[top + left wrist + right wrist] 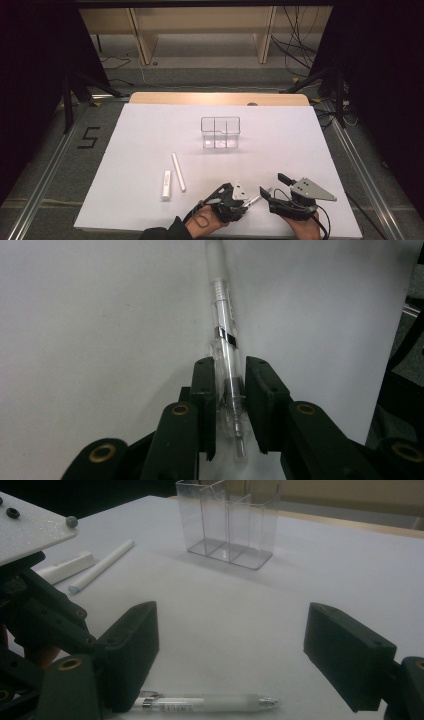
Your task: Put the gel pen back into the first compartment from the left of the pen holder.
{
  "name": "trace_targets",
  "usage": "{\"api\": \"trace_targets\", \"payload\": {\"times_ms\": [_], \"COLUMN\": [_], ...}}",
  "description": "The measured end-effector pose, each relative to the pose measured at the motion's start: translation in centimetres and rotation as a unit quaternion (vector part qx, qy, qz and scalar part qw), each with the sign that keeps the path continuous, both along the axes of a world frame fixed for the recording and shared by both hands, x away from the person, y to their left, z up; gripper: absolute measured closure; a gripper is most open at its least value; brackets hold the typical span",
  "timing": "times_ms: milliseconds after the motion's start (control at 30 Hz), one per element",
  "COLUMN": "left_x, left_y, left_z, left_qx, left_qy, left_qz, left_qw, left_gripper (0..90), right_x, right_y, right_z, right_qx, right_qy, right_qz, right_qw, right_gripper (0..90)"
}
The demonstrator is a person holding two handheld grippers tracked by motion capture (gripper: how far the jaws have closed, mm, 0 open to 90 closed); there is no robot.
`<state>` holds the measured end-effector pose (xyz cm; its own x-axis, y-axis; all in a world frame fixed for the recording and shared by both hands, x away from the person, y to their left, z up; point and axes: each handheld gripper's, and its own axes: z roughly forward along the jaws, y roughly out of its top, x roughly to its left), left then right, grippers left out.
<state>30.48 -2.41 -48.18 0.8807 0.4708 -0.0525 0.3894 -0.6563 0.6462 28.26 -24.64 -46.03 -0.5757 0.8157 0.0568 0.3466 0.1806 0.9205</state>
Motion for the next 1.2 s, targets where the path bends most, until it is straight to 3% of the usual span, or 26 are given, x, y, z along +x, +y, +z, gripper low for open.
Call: {"api": "trace_targets", "payload": {"times_ms": [533,933,1100,1200], "left_x": [1.0,2.4,2.9,3.2], "left_y": [1.0,3.0,4.2,4.8], "left_z": [0.5,1.9,2.5,2.8], "left_qx": [-0.017,-0.053,-0.074,-0.082], "left_qy": [0.027,0.017,0.007,0.003], "left_qz": [0.004,0.034,0.051,0.057], "left_qw": [0.9995,0.9979,0.9960,0.9950], "left_gripper": [75.3,75.3,75.3,75.3], "right_x": [0.0,0.0,0.0,0.1], "right_y": [-0.1,-0.2,0.0,0.2], "right_z": [0.1,0.1,0.1,0.0], "right_qx": [0.001,0.003,0.019,0.039], "right_qy": [-0.002,-0.003,0.004,0.020], "right_qz": [-0.002,-0.002,0.005,0.016], "right_qw": [1.0000,1.0000,0.9998,0.9989], "right_gripper": [22.9,22.9,22.8,22.5]}}
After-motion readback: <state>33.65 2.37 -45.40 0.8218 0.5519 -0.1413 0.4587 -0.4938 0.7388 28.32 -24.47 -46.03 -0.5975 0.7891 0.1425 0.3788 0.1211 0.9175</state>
